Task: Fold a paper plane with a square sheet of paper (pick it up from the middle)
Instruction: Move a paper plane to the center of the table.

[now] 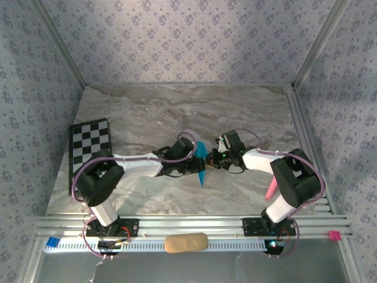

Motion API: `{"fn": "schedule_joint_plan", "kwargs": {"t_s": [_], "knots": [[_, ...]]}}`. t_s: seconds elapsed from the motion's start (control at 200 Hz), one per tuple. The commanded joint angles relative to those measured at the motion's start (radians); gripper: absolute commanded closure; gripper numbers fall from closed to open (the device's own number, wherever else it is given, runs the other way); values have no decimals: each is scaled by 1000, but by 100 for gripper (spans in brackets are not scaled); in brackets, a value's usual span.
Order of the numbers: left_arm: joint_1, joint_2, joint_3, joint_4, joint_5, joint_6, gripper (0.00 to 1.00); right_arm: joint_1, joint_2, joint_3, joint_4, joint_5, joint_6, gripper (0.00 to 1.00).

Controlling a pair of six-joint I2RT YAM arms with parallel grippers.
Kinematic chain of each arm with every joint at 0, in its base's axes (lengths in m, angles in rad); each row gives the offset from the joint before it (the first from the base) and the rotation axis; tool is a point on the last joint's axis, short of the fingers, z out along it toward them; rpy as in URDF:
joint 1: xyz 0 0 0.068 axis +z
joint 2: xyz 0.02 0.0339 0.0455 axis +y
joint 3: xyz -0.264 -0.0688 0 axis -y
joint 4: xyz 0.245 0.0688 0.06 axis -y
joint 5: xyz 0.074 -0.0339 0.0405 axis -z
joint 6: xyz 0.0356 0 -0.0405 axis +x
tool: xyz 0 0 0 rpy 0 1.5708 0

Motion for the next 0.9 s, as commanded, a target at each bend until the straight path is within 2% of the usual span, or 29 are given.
{"fn": "schedule_joint_plan", "kwargs": {"t_s": [0.0, 0.395, 0.78, 0.894], "knots": [[-8, 18, 30, -48, -10, 26, 64, 1, 15, -7, 5, -15, 10, 95], [-10, 53, 66, -96, -29, 40, 74, 1, 23, -11, 10, -17, 8, 95], [-13, 92, 100, -139, -57, 64, 77, -4, 27, -16, 13, -22, 7, 95], [-14, 102, 102, -128, -55, 65, 80, -5, 29, -18, 16, -22, 9, 95]]}}
